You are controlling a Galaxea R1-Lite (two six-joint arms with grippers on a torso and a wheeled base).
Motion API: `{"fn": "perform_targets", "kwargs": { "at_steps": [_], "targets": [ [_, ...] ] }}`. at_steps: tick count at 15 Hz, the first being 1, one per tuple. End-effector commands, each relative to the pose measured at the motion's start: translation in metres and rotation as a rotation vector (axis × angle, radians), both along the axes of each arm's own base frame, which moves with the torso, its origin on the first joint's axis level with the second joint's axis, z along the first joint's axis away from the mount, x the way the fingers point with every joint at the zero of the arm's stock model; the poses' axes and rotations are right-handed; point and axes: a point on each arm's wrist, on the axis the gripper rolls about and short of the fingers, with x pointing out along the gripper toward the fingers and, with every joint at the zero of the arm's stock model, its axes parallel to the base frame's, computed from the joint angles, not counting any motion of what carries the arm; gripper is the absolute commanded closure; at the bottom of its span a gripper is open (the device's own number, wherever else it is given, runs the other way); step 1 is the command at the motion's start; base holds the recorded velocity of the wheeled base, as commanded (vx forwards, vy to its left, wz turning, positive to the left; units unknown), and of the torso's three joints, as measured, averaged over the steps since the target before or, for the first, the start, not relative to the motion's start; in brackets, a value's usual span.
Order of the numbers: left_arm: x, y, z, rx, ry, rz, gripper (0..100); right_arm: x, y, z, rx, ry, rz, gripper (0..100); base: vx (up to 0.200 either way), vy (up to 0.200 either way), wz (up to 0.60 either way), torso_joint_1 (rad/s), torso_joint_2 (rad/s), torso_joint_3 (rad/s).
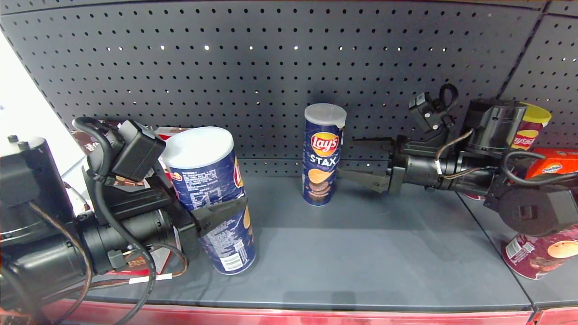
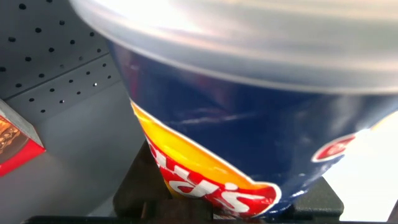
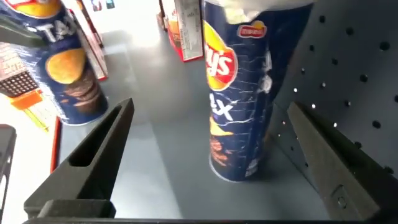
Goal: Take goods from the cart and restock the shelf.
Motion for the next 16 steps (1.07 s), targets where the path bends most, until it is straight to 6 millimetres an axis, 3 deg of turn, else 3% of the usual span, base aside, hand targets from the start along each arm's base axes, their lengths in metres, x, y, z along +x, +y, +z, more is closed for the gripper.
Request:
{"fn": "perform_targets", "kwargs": {
  "at_steps": [1, 6, 16],
  "targets": [
    [0.000, 0.000, 0.000, 0.001, 0.001, -0.001, 100, 0.010, 0.003, -0.004, -0.005, -0.002, 0.002, 0, 0.000, 0.000, 0.00, 0.000, 0.00, 0.000],
    [0.000, 0.000, 0.000, 0.001, 0.001, -0.001, 100, 0.034, 0.009, -0.021, -0.024, 0.004, -0.013, 0, 0.000, 0.000, 0.00, 0.000, 0.00, 0.000],
    [0.000, 0.000, 0.000, 0.000, -0.001, -0.001, 100, 0.052, 0.021, -0.044, -0.046, 0.036, -0.001, 0, 0.000, 0.000, 0.00, 0.000, 0.00, 0.000]
  ]
}}
